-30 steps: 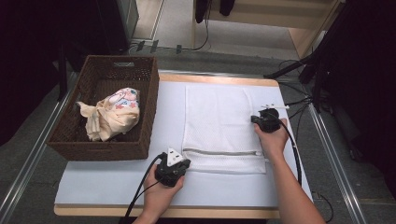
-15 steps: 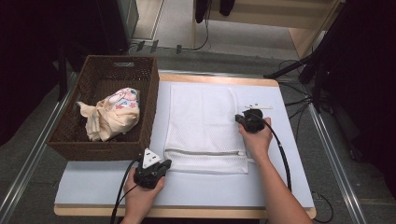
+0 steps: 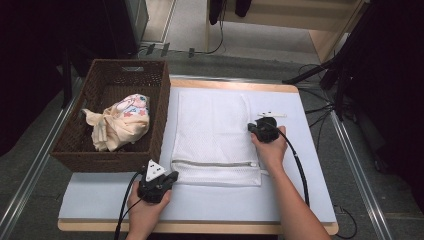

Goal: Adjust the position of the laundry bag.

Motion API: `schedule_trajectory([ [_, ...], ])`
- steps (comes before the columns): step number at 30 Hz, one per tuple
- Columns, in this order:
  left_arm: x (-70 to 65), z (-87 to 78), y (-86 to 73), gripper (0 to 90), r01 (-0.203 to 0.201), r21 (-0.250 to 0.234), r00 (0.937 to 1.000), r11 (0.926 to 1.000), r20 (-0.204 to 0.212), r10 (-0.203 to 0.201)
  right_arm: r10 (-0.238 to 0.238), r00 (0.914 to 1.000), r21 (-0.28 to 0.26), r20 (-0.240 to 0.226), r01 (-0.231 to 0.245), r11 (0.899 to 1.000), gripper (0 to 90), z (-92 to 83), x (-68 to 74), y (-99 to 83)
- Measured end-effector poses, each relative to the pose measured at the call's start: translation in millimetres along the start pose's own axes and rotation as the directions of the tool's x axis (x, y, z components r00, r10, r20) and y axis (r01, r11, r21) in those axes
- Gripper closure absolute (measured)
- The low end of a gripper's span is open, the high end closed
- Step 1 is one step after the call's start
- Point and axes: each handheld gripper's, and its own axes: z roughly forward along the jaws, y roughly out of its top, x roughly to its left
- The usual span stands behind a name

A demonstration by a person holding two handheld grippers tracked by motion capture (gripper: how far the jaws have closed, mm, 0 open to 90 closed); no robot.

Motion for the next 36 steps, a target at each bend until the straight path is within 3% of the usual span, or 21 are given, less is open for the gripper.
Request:
schedule_trajectory([
  [9, 2.5, -5.5, -4.4, 90.0, -0.01, -0.001, 0.9999, 1.0, -0.008, 0.01, -0.016, 0.9996, 0.003, -0.024, 0.016, 1.0, 89.9, -0.5, 5.2, -1.2],
  [11, 2.1, -6.1, -4.7, 85.7, -0.015, -0.011, 0.9998, 0.9998, -0.012, 0.014, -0.022, 0.9995, 0.0, -0.023, 0.022, 1.0, 87.6, -0.8, 5.8, -1.7],
  [13, 1.8, -7.2, -4.8, 75.2, -0.019, -0.026, 0.9998, 0.9995, 0.002, 0.019, -0.028, 0.999, -0.009, -0.034, 0.028, 1.0, 74.9, -3.3, 5.8, -1.2],
  [14, 1.8, -7.2, -4.8, 72.1, -0.019, -0.026, 0.9998, 0.9995, 0.002, 0.019, -0.028, 0.999, -0.009, -0.034, 0.028, 1.0, 74.9, -3.3, 5.8, -1.2],
  [15, 0.7, -7.6, -5.0, 68.4, -0.032, -0.037, 0.9994, 0.9988, 0.01, 0.032, -0.024, 0.9974, -0.001, -0.069, 0.024, 1.0, 59.3, -7.7, 6.7, 0.0],
  [16, 0.7, -7.6, -5.0, 66.2, -0.032, -0.037, 0.9994, 0.9988, 0.01, 0.032, -0.024, 0.9974, -0.001, -0.069, 0.024, 1.0, 59.3, -7.7, 6.7, 0.0],
  [17, -0.8, -7.9, -5.0, 64.4, -0.042, -0.048, 0.9989, 0.9979, 0.02, 0.043, -0.04, 0.9962, -0.008, -0.077, 0.04, 0.999, 52.6, -16.9, 9.1, -1.6],
  [19, -1.5, -7.7, -4.7, 62.4, -0.047, -0.052, 0.9986, 0.9976, 0.022, 0.048, -0.039, 0.9956, -0.021, -0.085, 0.037, 0.999, 50.4, -22.7, 10.6, -4.3],
  [20, -2.4, -6.7, -3.6, 59.4, -0.056, -0.054, 0.9979, 0.997, 0.03, 0.057, -0.054, 0.9959, -0.037, -0.073, 0.051, 0.998, 39.1, -34.1, 14.9, -12.2],
  [22, -3.4, -5.3, -2.5, 57.7, -0.054, -0.058, 0.9977, 0.9968, 0.037, 0.057, -0.091, 0.9953, -0.03, -0.033, 0.09, 0.995, 29.8, -43.7, 20.5, -22.5],
  [24, -4.2, -4.2, -1.3, 57.0, -0.06, -0.059, 0.9971, 0.9965, 0.043, 0.063, -0.116, 0.9932, -0.039, 0.006, 0.116, 0.992, 27.7, -54.7, 24.6, -33.3],
  [28, -5.6, -1.5, 0.0, 56.7, -0.065, -0.063, 0.9966, 0.9959, 0.047, 0.068, -0.114, 0.9934, -0.041, 0.015, 0.114, 0.993, 27.3, -73.0, 24.9, -48.6],
  [29, -6.4, -0.3, 0.9, 56.8, -0.068, -0.069, 0.9961, 0.9954, 0.053, 0.071, -0.095, 0.9954, -0.057, 0.007, 0.095, 0.994, 27.2, -87.5, 23.7, -61.1],
  [31, -7.0, 0.2, 1.4, 56.8, -0.07, -0.068, 0.996, 0.9952, 0.052, 0.073, -0.088, 0.9961, -0.059, 0.005, 0.088, 0.994, 26.9, -92.0, 23.7, -66.0],
  [33, -7.6, 1.4, 2.6, 57.3, -0.078, -0.066, 0.995, 0.9947, 0.057, 0.082, -0.075, 0.9971, -0.052, 0.001, 0.075, 0.996, 24.9, -108.8, 25.7, -83.0],
  [36, -11.4, 2.4, 4.6, 57.4, -0.11, -0.077, 0.9922, 0.9909, 0.05, 0.114, -0.041, 0.9976, -0.048, -0.056, 0.039, 0.998, 24.4, -128.2, 30.1, -96.5],
])
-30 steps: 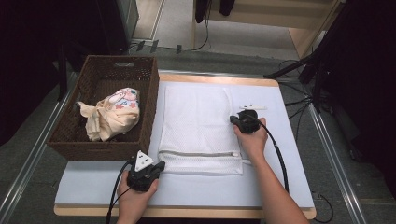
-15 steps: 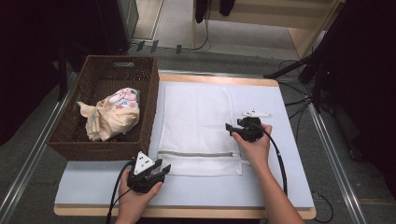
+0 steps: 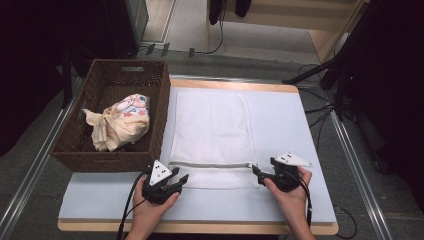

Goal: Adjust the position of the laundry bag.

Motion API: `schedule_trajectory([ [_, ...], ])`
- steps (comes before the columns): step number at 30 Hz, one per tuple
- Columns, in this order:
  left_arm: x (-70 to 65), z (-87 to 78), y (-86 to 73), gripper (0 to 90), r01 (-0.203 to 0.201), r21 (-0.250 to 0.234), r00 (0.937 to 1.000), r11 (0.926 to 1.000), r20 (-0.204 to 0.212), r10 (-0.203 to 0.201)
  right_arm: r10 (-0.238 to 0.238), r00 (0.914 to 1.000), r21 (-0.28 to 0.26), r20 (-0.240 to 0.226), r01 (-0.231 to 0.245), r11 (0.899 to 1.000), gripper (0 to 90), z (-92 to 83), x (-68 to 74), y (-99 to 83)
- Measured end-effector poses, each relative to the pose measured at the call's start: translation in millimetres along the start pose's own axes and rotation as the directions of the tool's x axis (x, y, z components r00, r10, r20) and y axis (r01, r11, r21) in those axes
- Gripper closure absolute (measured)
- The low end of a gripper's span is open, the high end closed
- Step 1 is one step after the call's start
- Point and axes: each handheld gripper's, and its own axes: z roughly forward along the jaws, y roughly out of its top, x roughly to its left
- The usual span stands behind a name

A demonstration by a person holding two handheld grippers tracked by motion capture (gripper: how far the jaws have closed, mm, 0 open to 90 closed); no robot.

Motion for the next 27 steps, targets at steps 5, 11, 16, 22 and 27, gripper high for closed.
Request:
schedule_trajectory([
  [5, -2.6, 5.0, 0.4, 57.4, -0.014, -0.006, 0.9998, 0.9999, 0.011, 0.014, 0.0, 0.9998, 0.013, -0.02, 0.0, 1.0, 25.1, -16.7, 9.3, -19.6],
  [11, -2.1, 9.4, 3.1, 57.1, -0.026, -0.005, 0.9989, 0.9997, 0.038, 0.026, 0.02, 0.9997, 0.0, 0.011, -0.02, 1.0, 26.7, -19.1, 5.1, -24.3],
  [16, -2.1, 9.6, 2.8, 56.8, -0.027, -0.004, 0.9988, 0.9996, 0.04, 0.027, 0.052, 0.9984, -0.011, 0.024, -0.052, 0.999, 28.8, -19.3, -0.7, -28.2],
  [22, -1.5, 12.0, 3.5, 56.5, -0.031, -0.004, 0.9985, 0.9995, 0.045, 0.031, 0.048, 0.9987, -0.017, 0.016, -0.048, 0.999, 28.9, -16.1, -3.6, -26.6],
  [27, -4.2, 14.5, 5.1, 56.5, -0.047, -0.005, 0.9981, 0.9989, 0.039, 0.047, 0.05, 0.9985, -0.017, 0.02, -0.05, 0.999, 29.0, -19.3, -4.8, -29.9],
])
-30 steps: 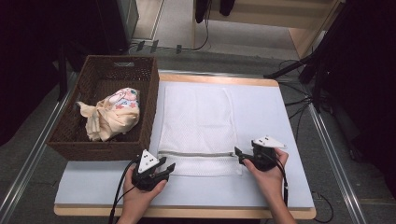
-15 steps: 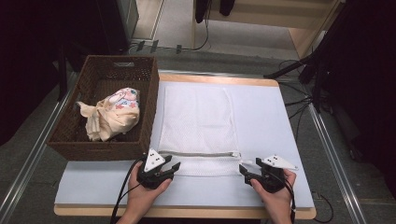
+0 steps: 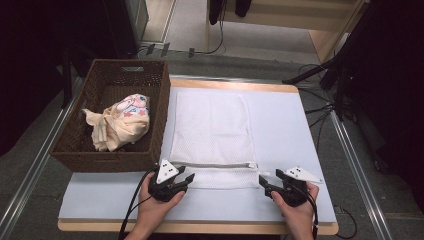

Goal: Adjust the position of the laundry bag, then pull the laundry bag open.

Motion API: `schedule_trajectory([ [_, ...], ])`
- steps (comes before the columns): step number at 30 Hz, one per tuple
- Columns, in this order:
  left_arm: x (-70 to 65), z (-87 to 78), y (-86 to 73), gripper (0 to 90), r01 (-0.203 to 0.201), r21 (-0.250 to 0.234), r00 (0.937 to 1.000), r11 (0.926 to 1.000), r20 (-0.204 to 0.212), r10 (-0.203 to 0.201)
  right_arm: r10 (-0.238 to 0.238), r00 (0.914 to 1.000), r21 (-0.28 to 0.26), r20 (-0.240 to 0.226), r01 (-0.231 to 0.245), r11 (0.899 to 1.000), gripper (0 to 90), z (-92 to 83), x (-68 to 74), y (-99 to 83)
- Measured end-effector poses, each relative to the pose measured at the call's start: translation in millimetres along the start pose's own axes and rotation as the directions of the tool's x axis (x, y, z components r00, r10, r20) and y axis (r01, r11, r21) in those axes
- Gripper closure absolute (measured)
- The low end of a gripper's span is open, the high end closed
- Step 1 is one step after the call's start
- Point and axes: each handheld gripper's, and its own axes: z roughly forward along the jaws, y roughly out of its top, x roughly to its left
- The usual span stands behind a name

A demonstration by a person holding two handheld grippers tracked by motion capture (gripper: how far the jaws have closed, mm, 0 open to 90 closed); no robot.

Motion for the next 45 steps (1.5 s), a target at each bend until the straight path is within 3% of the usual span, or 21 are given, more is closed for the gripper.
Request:
schedule_trajectory([
  [9, -1.7, -4.1, 3.9, 54.4, 0.017, -0.03, 0.9995, 0.9994, 0.028, -0.016, 0.006, 0.9997, -0.008, -0.025, -0.006, 1.0, 32.2, -1.8, 2.3, 0.6],
  [15, -16.3, -1.7, 10.9, 52.1, 0.0, -0.036, 0.9981, 0.9993, 0.061, 0.002, -0.01, 0.999, -0.009, -0.044, 0.009, 1.0, 32.1, -1.2, 8.3, 1.8],
  [20, -26.4, 7.7, 15.5, 51.7, -0.019, -0.018, 0.9951, 0.9997, 0.096, 0.021, 0.006, 0.9976, 0.003, -0.07, -0.006, 1.0, 42.8, 0.1, 6.2, 3.4],
  [21, -28.5, 10.4, 16.3, 52.0, -0.014, -0.016, 0.9947, 0.9998, 0.101, 0.015, 0.027, 0.996, 0.005, -0.085, -0.027, 1.0, 47.4, 0.5, 4.4, 4.4],
  [24, -37.1, 19.8, 21.7, 53.2, -0.019, -0.006, 0.9929, 0.9998, 0.118, 0.019, 0.043, 0.9957, -0.001, -0.083, -0.043, 0.999, 55.0, 1.1, 4.8, 7.1],
  [27, -45.0, 25.2, 27.4, 55.0, -0.031, -0.01, 0.9922, 0.9995, 0.121, 0.032, 0.023, 0.9962, 0.014, -0.084, -0.022, 1.0, 58.2, 6.2, 9.3, 7.3],
  [31, -54.5, 34.8, 32.5, 55.7, -0.027, -0.006, 0.9905, 0.9996, 0.135, 0.027, 0.011, 0.998, 0.03, -0.062, -0.009, 1.0, 58.5, 10.1, 11.5, 6.6],
  [45, -71.5, 69.5, 50.7, 60.0, -0.007, 0.019, 0.9863, 0.9998, 0.165, 0.004, 0.035, 0.9965, 0.026, -0.076, -0.034, 0.999, 57.5, 21.8, 3.8, 10.8],
])
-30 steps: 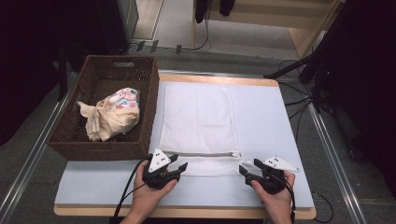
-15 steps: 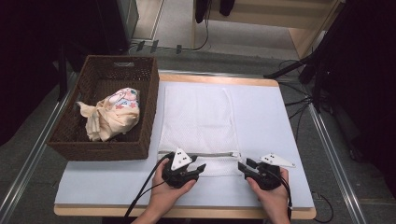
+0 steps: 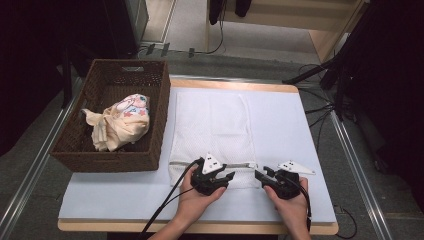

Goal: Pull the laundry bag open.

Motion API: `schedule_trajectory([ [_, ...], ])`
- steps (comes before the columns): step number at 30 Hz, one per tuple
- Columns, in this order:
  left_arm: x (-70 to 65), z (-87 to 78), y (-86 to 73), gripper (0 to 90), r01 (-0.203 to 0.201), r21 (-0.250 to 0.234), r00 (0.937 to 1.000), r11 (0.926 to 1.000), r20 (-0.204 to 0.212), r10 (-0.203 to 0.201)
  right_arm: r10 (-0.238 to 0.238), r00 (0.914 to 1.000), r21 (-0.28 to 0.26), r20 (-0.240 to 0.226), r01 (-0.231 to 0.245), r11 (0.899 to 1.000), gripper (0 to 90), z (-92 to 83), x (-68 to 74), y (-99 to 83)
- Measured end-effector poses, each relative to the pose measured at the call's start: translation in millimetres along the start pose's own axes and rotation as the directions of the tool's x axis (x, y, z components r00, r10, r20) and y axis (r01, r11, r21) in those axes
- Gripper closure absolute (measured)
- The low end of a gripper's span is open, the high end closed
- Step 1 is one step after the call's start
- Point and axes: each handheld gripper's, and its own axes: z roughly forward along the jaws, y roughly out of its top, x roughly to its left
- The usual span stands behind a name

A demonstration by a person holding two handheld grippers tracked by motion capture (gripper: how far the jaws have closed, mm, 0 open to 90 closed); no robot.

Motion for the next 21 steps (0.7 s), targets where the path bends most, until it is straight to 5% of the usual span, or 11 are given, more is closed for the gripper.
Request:
schedule_trajectory([
  [6, -2.7, 24.3, 8.2, 65.2, -0.004, 0.042, 1.0, 0.9991, 0.007, 0.003, -0.046, 0.9988, 0.028, 0.018, 0.046, 0.999, 54.2, 10.3, 4.1, -0.9],
  [13, -2.0, 29.9, 5.4, 63.7, 0.008, 0.077, 0.9995, 0.997, 0.029, -0.01, -0.08, 0.9963, 0.037, 0.031, 0.079, 0.996, 53.2, 11.8, 8.0, -1.1],
  [21, -2.7, 31.0, 4.8, 63.1, 0.006, 0.092, 0.9987, 0.9957, 0.05, -0.011, -0.098, 0.9925, 0.061, 0.074, 0.093, 0.994, 65.9, 12.5, 14.0, -0.2],
])
